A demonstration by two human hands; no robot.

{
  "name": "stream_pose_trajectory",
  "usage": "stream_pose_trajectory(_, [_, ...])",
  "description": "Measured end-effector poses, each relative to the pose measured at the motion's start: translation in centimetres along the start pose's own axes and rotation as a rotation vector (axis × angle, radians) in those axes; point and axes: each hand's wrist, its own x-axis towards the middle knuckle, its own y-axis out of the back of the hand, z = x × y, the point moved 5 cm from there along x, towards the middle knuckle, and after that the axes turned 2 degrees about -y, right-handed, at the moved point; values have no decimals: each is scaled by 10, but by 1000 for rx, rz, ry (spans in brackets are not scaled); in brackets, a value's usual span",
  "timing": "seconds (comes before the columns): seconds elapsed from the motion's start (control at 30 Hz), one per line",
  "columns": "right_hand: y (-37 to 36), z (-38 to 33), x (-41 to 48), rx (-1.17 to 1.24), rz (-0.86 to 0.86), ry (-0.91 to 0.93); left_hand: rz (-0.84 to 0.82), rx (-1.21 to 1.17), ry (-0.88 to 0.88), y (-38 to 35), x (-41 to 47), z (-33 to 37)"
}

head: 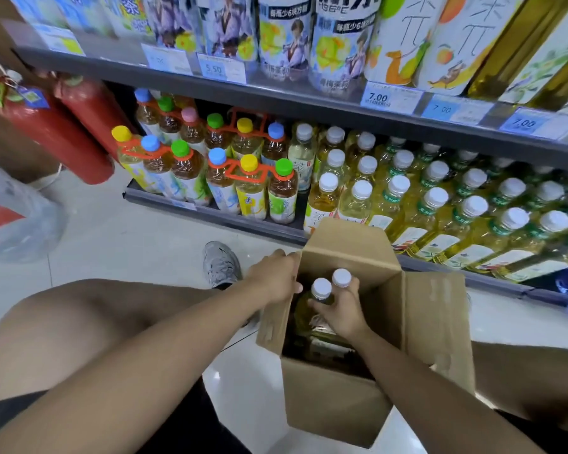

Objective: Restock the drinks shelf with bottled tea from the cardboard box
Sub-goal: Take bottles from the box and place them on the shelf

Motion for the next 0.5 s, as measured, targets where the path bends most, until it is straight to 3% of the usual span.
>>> stream_pose_trajectory(0.23, [45,-47,-19,131,109,35,69,121,-142,-12,-19,27])
stream_pose_trajectory(0.4, [127,-103,-47,219,144,123,292,-118,-196,15,-49,70])
stream_pose_trajectory(0.5, [184,-148,-71,151,103,198,372,-370,-305,46,-70,92])
